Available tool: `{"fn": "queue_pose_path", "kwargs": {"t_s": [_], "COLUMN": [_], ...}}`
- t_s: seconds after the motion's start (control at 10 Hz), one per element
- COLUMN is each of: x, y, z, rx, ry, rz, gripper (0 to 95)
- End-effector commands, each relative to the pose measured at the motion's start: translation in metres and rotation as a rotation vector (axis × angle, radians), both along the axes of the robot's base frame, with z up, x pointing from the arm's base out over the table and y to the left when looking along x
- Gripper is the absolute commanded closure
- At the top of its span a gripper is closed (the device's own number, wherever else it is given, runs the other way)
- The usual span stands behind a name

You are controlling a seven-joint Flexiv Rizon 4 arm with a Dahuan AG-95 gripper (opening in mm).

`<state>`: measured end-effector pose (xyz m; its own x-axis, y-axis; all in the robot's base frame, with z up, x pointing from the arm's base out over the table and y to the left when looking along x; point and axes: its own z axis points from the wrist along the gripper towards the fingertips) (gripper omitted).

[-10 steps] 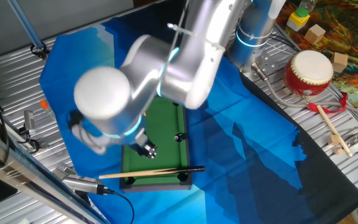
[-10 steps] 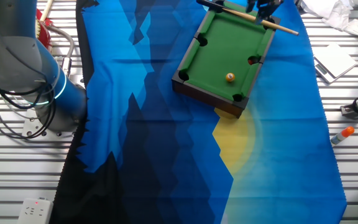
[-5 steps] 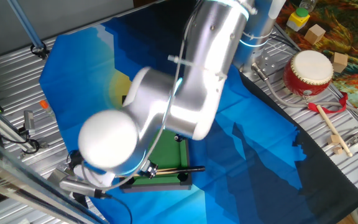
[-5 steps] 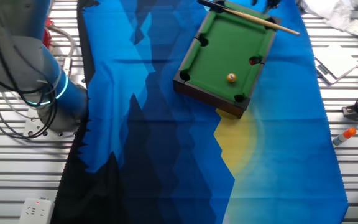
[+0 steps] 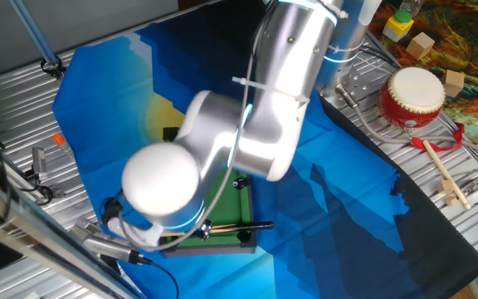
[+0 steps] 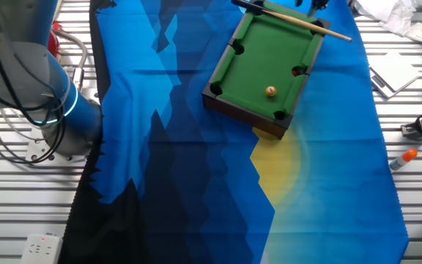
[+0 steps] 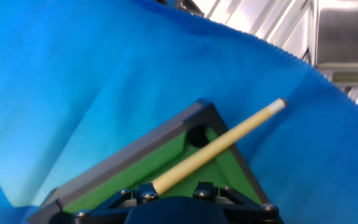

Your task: Hit the pool ball

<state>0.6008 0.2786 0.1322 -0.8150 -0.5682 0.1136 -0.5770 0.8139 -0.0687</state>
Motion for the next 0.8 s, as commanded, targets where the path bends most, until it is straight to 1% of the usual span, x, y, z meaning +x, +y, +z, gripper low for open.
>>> {"fn": "queue_pose_path", "kwargs": {"t_s": [0.1,0.2,0.3,0.5,0.8], "x": [-0.007,-0.011,-0.014,-0.020,-0.025], "y": [-0.008,-0.012,-0.012,-0.014,-0.016], "z": [0.005,0.008,0.007,0.003,0.001], "rx": [0.006,0.005,0.003,0.007,0.007], "ry": [-0.003,-0.001,-0.001,-0.015,-0.021], "rz": [0.028,0.040,0.045,0.058,0.062], "gripper": [57.0,57.0,57.0,57.0,57.0]}}
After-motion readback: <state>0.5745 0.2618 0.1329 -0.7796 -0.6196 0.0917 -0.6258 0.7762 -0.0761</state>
